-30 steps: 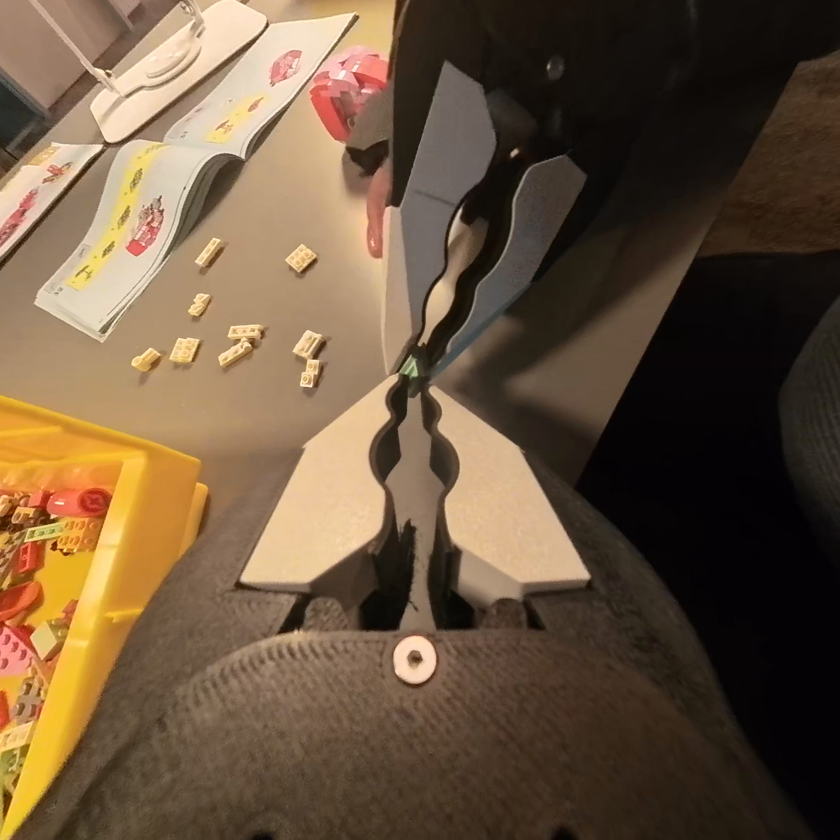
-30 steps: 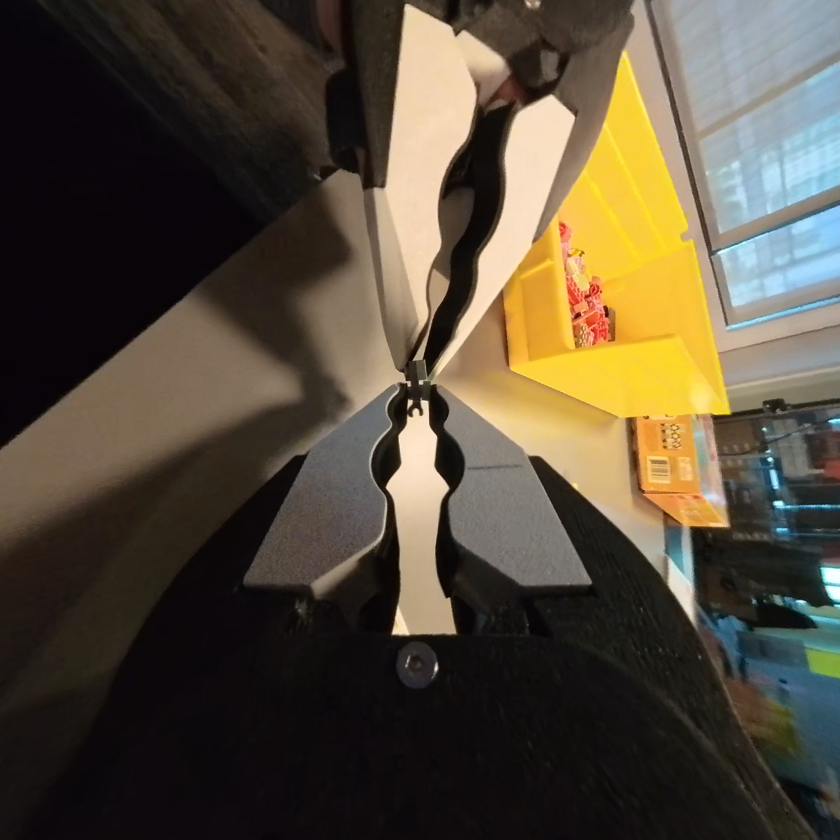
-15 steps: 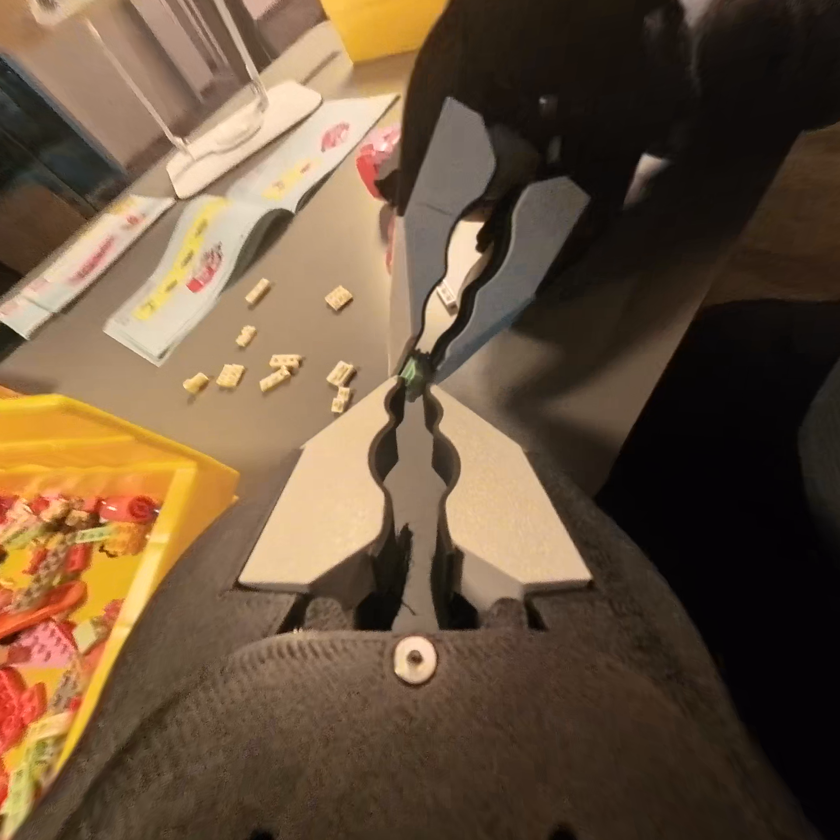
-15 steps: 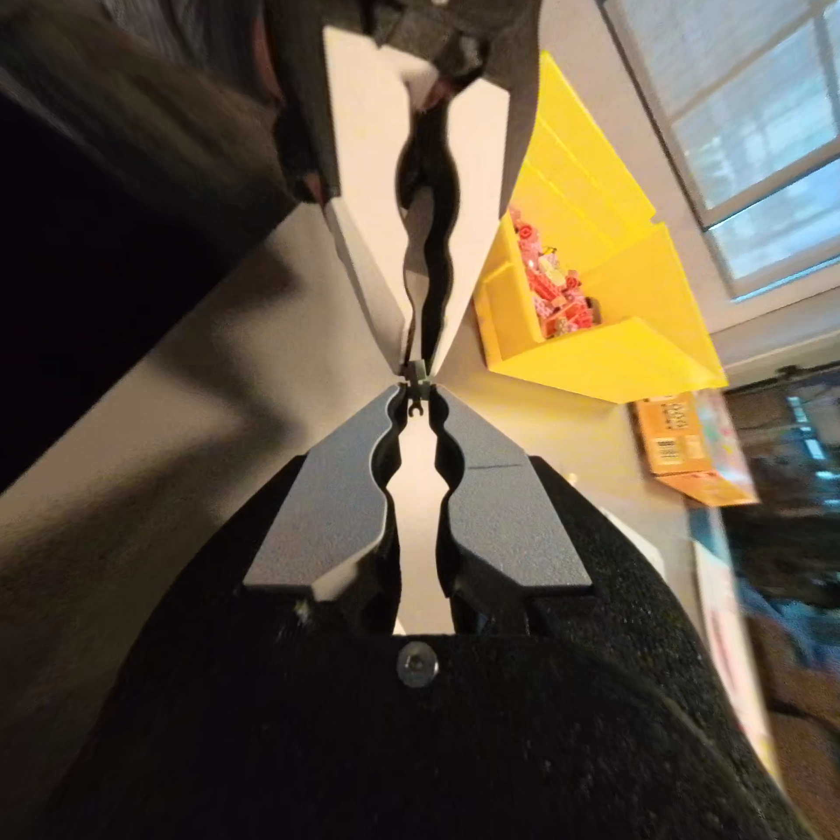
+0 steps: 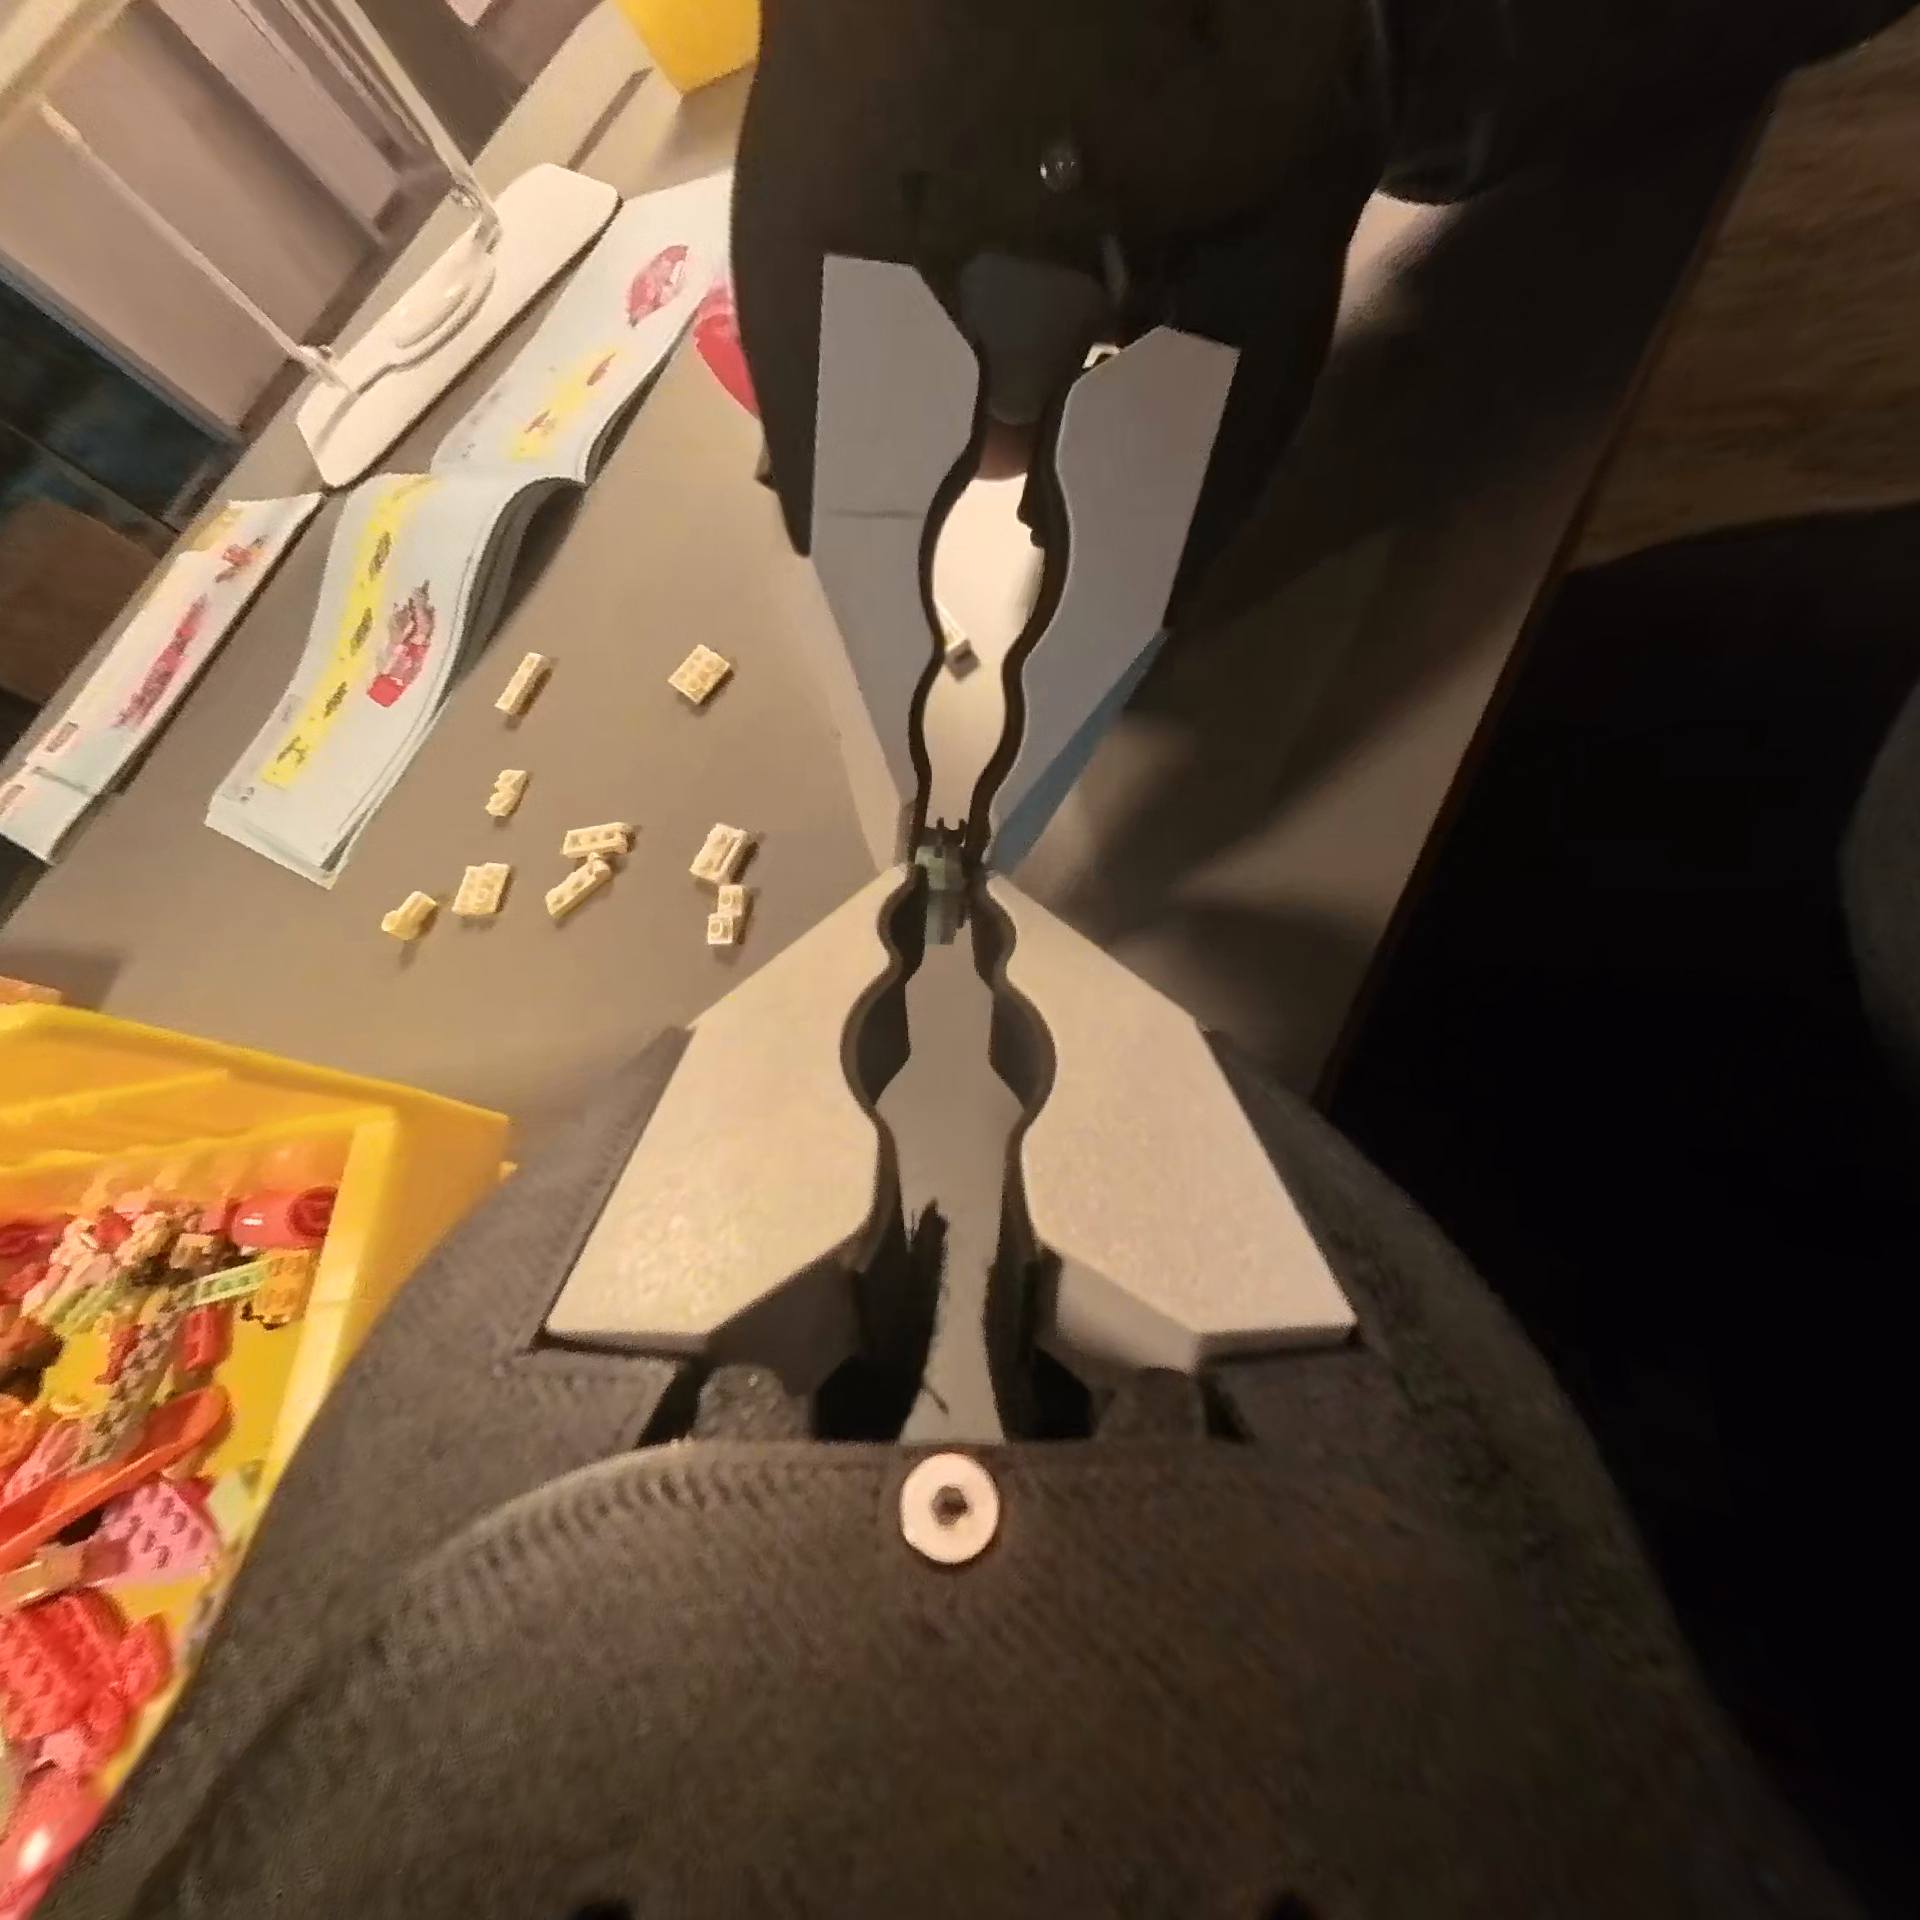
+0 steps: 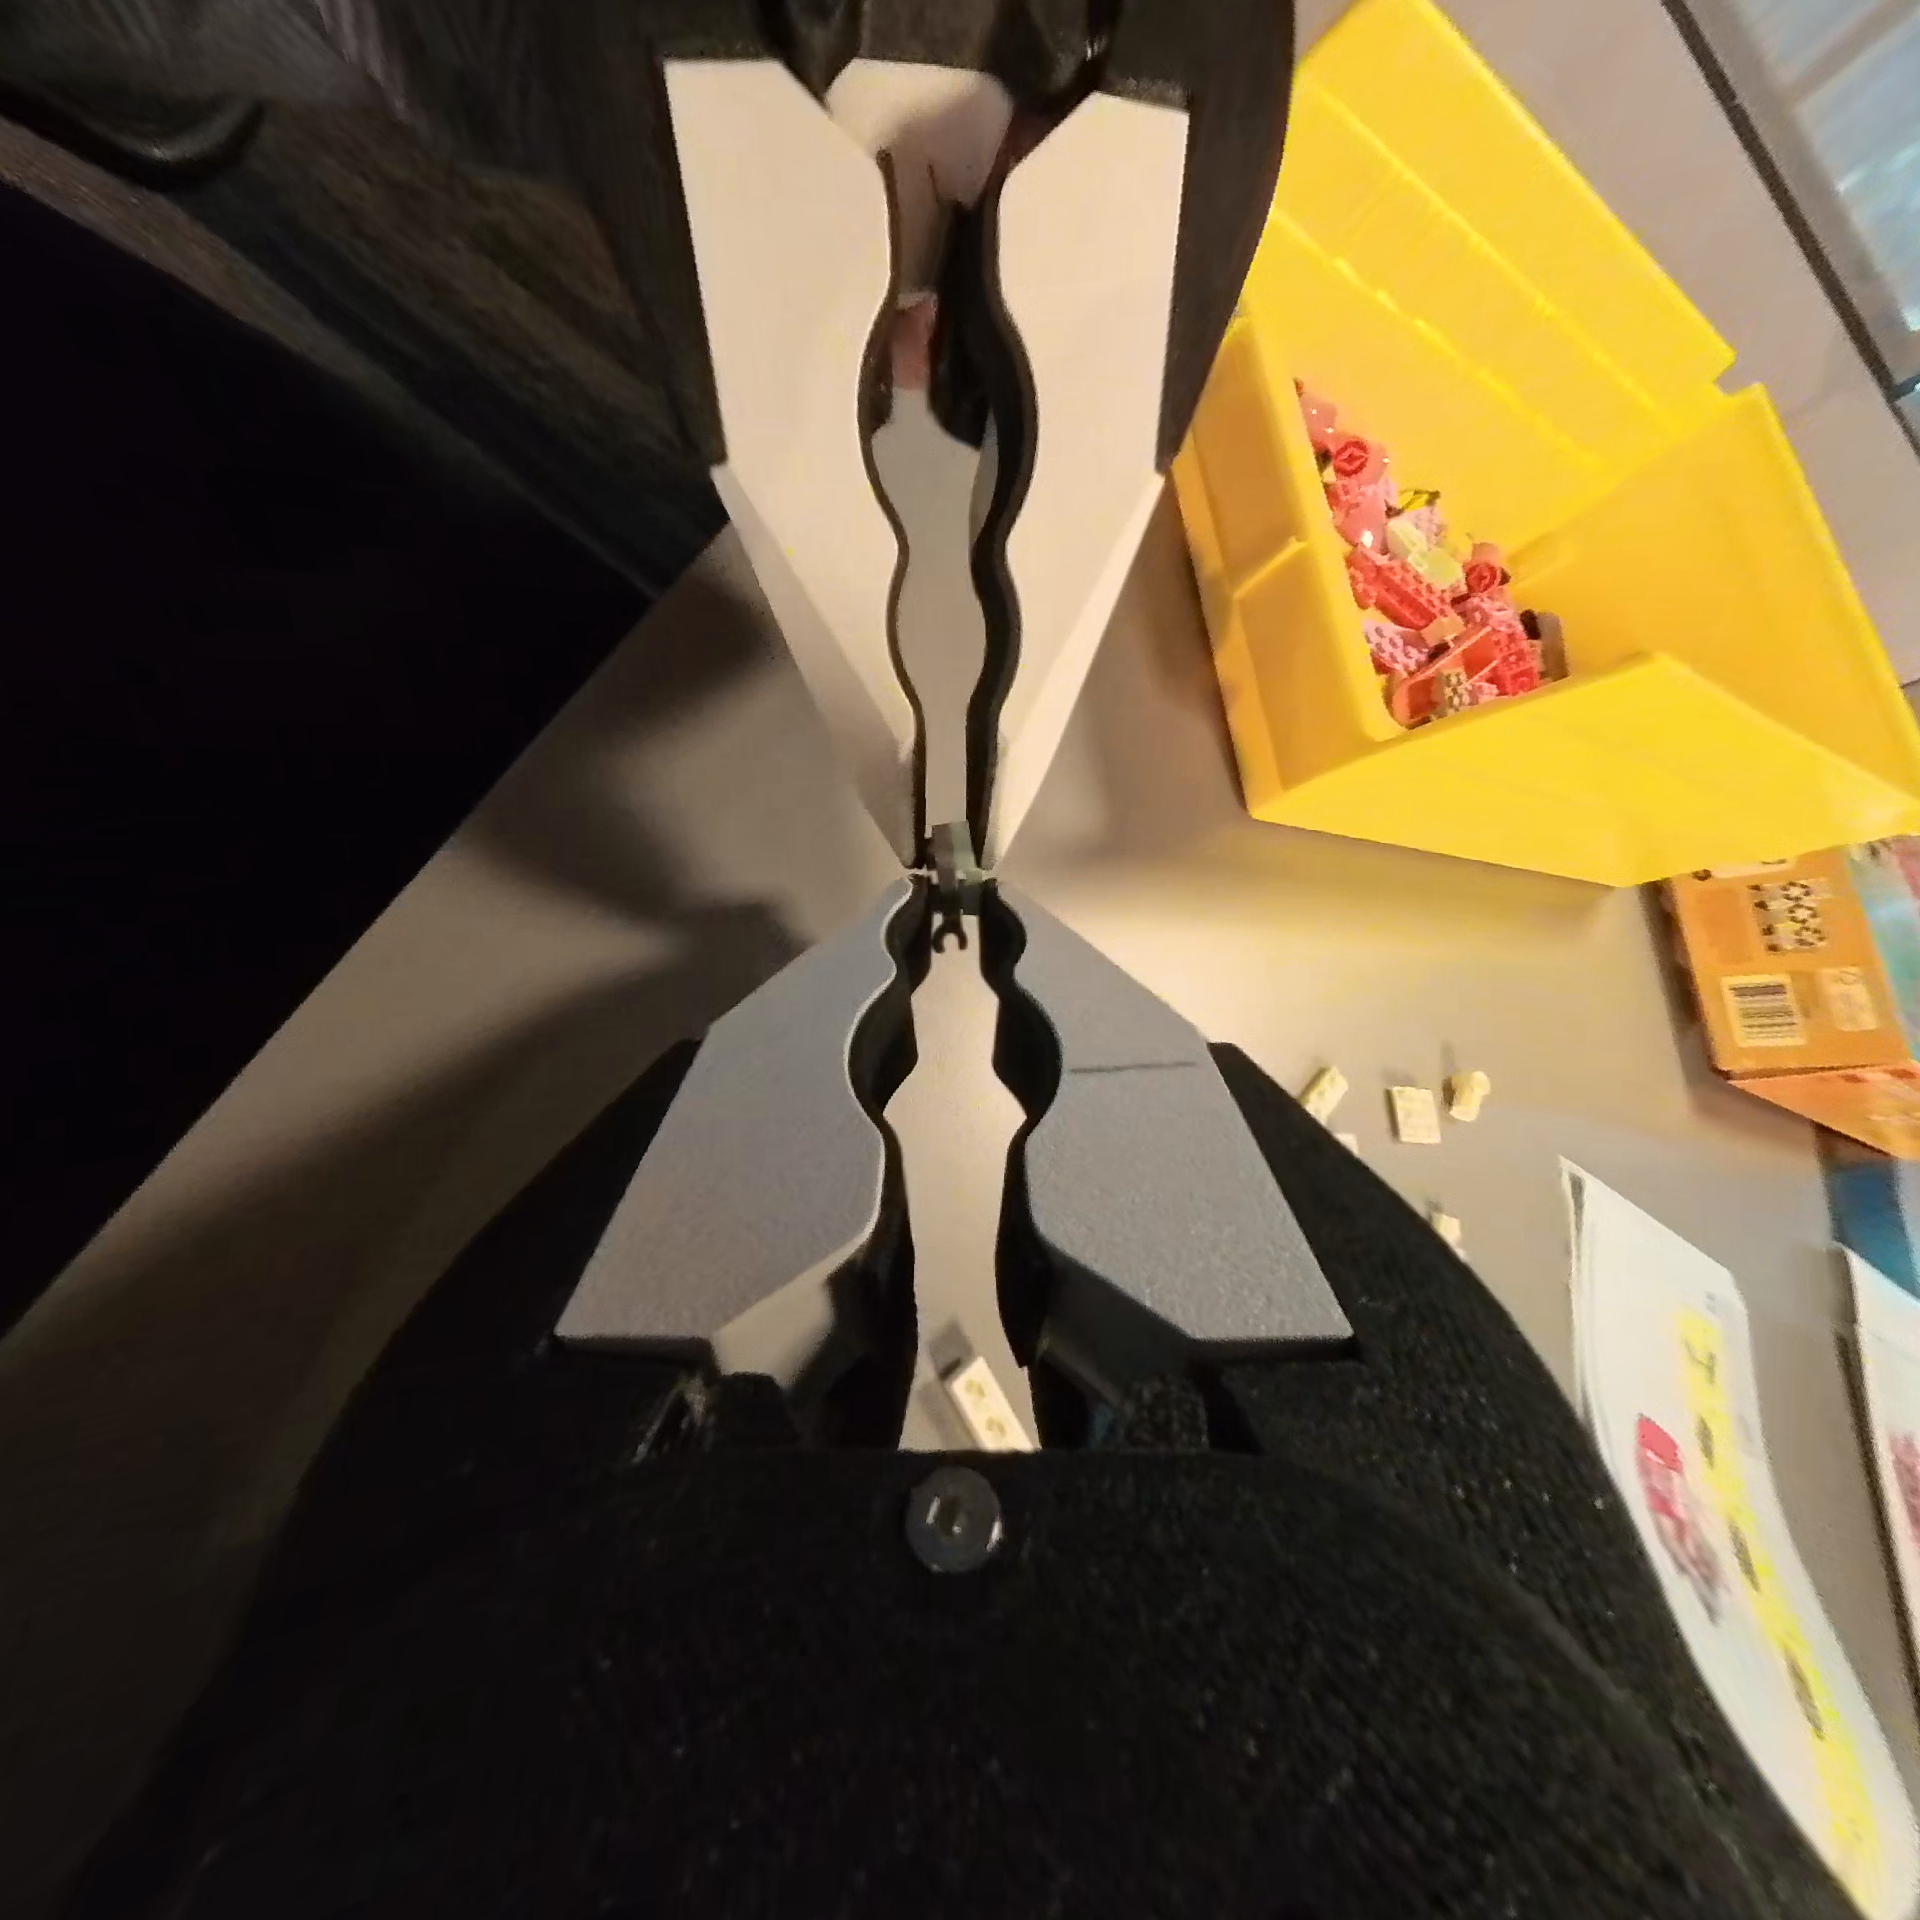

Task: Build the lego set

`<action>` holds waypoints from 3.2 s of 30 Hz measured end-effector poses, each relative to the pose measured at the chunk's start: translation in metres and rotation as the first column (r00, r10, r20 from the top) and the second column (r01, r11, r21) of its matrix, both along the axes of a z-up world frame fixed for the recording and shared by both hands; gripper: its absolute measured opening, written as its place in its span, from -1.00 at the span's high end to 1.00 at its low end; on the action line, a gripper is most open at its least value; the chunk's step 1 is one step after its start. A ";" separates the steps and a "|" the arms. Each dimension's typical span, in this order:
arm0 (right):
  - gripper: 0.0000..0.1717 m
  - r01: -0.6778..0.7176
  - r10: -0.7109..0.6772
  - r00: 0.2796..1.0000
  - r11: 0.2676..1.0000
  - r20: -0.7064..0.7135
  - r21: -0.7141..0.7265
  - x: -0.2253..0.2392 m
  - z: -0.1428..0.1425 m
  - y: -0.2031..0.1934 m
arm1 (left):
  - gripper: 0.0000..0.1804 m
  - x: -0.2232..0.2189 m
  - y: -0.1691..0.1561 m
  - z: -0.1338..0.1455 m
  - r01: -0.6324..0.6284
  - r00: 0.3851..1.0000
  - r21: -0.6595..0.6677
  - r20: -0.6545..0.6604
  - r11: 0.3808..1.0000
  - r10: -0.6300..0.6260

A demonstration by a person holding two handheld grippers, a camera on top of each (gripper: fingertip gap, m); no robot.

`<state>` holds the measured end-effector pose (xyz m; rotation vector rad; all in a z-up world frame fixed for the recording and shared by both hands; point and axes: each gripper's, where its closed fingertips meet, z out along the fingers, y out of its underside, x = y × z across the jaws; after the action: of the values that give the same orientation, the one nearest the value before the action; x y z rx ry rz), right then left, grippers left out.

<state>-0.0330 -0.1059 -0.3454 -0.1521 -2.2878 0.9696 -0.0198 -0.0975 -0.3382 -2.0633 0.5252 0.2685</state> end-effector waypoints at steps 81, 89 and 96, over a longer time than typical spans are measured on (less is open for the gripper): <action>0.72 -0.058 0.254 0.937 0.791 0.241 -0.609 0.028 0.075 0.026 | 0.83 0.022 0.022 0.056 0.041 0.831 0.356 0.507 0.934 -0.229; 0.82 -0.073 0.254 0.937 0.813 0.239 -0.578 0.030 0.069 0.023 | 0.83 0.024 0.022 0.056 0.054 0.832 0.354 0.501 0.934 -0.239; 0.83 -0.106 0.206 0.965 0.871 0.162 -0.479 0.028 0.063 0.026 | 0.83 0.022 0.026 0.051 0.035 0.846 0.322 0.494 0.946 -0.199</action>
<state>-0.0045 -0.0795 -0.2819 -0.2851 -2.2310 1.6565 0.0026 -0.0717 -0.2874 -1.6958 0.2510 -0.2746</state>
